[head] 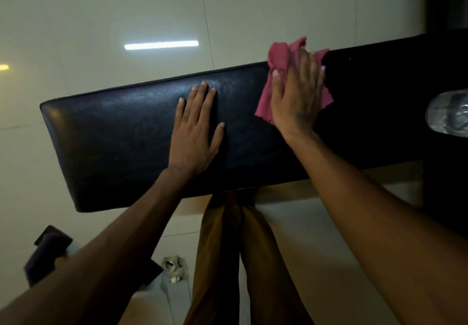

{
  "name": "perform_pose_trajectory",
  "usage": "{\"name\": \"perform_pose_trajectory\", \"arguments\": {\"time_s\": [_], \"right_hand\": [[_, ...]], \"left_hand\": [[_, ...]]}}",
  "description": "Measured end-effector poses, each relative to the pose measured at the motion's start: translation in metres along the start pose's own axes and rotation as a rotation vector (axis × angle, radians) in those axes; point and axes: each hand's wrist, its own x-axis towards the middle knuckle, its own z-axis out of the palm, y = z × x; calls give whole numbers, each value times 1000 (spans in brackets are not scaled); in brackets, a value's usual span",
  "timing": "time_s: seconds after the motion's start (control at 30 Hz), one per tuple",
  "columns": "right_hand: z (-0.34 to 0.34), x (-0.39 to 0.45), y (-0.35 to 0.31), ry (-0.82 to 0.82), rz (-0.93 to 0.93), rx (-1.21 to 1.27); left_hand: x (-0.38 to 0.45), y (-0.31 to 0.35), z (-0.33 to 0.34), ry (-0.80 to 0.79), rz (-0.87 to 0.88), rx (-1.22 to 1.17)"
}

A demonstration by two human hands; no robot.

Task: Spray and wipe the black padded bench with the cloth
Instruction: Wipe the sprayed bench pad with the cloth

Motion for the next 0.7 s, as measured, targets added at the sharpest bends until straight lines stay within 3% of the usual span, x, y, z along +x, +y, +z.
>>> {"name": "perform_pose_trajectory", "arguments": {"time_s": [0.03, 0.17, 0.2, 0.27, 0.37, 0.43, 0.57, 0.7], "right_hand": [[2, -6, -8, -7, 16, -25], [7, -63, 1, -158, -411, -70], [7, -79, 15, -145, -381, -50], [10, -110, 36, -67, -153, 10], [17, -143, 29, -20, 93, 25], [21, -153, 12, -66, 79, -7], [23, -151, 1, -158, -135, -53], [17, -145, 6, -194, -179, -5]], "left_hand": [[0, -1, -1, 2, 2, -4], [0, -1, -2, -1, 10, -14], [0, 0, -2, -4, 2, -24], [0, 2, -4, -7, -17, -42], [1, 5, -4, -2, -27, -44], [1, 6, -3, -8, -31, -26], [1, 8, -4, -36, -44, -18], [4, 12, -13, -51, -49, 8]]}}
